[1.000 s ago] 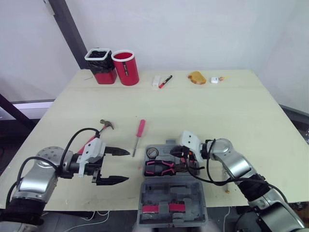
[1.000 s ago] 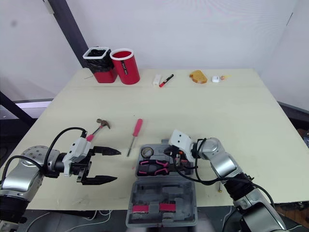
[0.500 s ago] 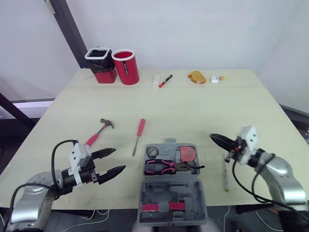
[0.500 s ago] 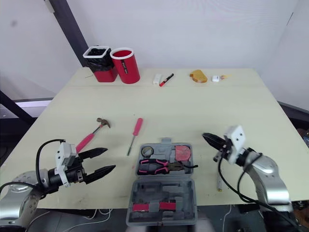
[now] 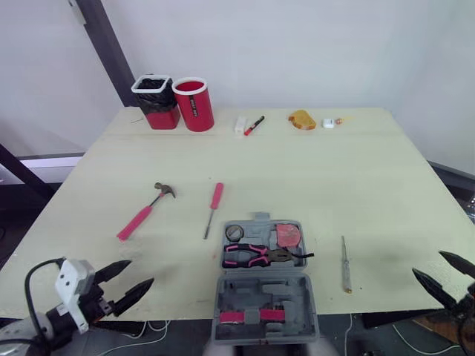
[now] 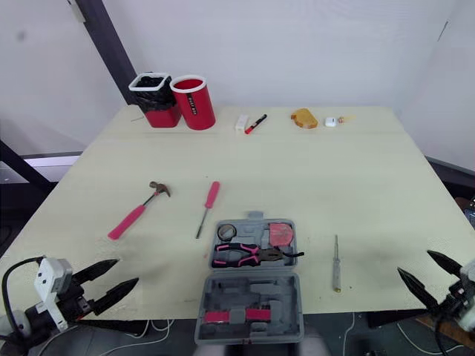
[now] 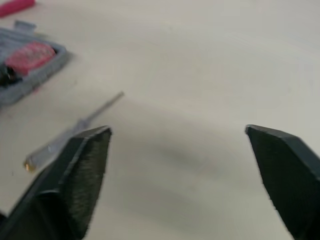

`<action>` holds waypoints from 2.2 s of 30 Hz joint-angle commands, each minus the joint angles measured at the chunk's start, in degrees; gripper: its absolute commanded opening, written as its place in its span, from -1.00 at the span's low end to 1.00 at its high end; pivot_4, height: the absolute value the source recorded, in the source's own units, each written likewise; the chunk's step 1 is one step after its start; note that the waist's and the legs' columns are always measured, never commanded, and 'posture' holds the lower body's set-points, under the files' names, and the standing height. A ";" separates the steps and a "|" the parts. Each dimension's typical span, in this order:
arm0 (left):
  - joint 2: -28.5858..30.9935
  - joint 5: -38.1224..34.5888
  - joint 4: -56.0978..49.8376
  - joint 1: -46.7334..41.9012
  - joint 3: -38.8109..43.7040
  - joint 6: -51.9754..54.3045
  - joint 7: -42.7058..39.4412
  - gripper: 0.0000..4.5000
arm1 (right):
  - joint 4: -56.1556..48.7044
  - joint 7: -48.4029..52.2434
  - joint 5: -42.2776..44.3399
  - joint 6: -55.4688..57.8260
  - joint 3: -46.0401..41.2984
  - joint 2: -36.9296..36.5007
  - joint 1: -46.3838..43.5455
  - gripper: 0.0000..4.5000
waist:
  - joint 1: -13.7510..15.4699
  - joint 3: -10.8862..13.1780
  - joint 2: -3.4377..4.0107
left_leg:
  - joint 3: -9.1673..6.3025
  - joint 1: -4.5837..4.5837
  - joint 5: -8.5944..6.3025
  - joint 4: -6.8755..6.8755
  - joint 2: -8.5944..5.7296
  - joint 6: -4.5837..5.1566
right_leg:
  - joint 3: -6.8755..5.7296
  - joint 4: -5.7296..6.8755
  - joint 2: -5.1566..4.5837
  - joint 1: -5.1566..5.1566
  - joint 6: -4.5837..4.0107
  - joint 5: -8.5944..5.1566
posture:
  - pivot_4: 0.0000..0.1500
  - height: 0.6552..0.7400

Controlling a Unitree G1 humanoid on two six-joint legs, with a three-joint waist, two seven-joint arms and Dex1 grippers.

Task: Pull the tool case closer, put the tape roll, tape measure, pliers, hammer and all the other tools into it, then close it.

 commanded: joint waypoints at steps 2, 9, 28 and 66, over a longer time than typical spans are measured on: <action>0.22 -0.03 3.35 0.98 3.69 -3.26 -0.92 1.00 | -0.72 0.58 1.56 -2.70 -1.83 1.16 3.28 0.98 | 0.10 0.01 0.02 | -0.04 -0.01 0.00 0.00 0.02 0.00 | -0.01 -0.02 -0.03 0.00 0.00 0.00 | 1.00 1.00; -0.24 0.28 3.51 1.76 3.43 -4.85 -1.11 1.00 | -0.83 -0.63 1.39 -2.16 -0.30 1.05 4.02 0.98 | 0.17 0.01 0.01 | -0.03 -0.02 -0.01 0.00 0.17 -0.02 | 0.01 -0.12 -0.25 -0.01 0.01 0.01 | 1.00 1.00; -0.07 1.00 -5.62 -6.48 -2.26 -1.20 3.17 1.00 | -14.14 -4.08 2.78 6.39 9.08 -1.90 -4.53 0.98 | 0.25 0.01 0.01 | -0.01 -0.10 -0.01 0.00 -0.06 -0.02 | -0.13 -0.11 -0.22 0.01 -0.18 0.16 | 1.00 1.00; 2.44 12.44 -2.04 -15.98 -24.32 -5.38 -4.64 -0.80 | -8.14 1.44 -12.86 7.83 37.41 -10.41 -24.41 -0.87 | 0.28 0.09 -0.06 | -0.09 -0.14 0.00 0.04 -0.11 0.00 | -0.14 -0.21 -0.03 0.14 0.08 0.33 | 1.00 1.00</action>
